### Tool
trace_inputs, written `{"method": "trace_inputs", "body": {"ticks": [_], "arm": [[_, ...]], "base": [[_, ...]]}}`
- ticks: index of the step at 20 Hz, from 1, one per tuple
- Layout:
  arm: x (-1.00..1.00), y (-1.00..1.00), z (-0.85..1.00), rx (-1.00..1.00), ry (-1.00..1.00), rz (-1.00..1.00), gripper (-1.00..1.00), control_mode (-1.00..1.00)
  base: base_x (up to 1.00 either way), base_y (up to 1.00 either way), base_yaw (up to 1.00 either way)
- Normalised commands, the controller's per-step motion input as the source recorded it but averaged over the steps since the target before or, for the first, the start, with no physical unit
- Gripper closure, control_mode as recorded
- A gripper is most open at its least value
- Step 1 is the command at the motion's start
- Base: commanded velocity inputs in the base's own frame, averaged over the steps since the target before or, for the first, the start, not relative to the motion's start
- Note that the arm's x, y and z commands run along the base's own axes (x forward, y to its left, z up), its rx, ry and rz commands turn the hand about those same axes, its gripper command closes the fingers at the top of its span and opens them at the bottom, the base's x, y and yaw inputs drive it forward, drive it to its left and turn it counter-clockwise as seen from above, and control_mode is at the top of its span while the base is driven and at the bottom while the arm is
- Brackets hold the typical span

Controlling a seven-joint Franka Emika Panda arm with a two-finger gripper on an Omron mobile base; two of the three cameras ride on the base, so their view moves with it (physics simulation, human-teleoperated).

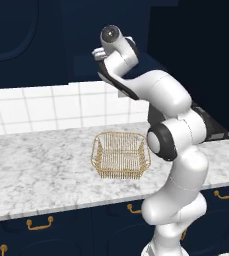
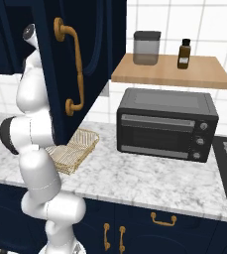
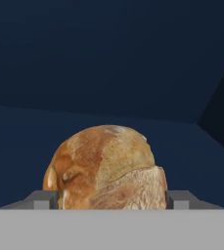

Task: Open the cabinet, pick up the bread from the cabinet and place it in the basket. Then move the basket to the dining counter.

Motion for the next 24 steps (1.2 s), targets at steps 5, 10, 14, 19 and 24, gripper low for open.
{"method": "trace_inputs", "body": {"ticks": [5,10,14,19,24], "arm": [[-0.3,0.0,0.0,0.19,-0.21,0.0,1.0,-1.0],[-0.23,0.0,0.0,0.07,-0.07,0.0,1.0,-1.0],[-0.42,-0.01,0.24,0.01,0.0,0.02,1.0,-1.0],[-0.64,0.15,0.57,0.02,0.14,0.0,1.0,-1.0],[-0.94,0.16,0.06,0.01,0.02,0.0,1.0,-1.0]], "base": [[0.0,0.0,0.0],[0.0,0.0,0.0],[0.0,0.0,0.0],[0.0,0.0,0.0],[0.0,0.0,0.0]]}}
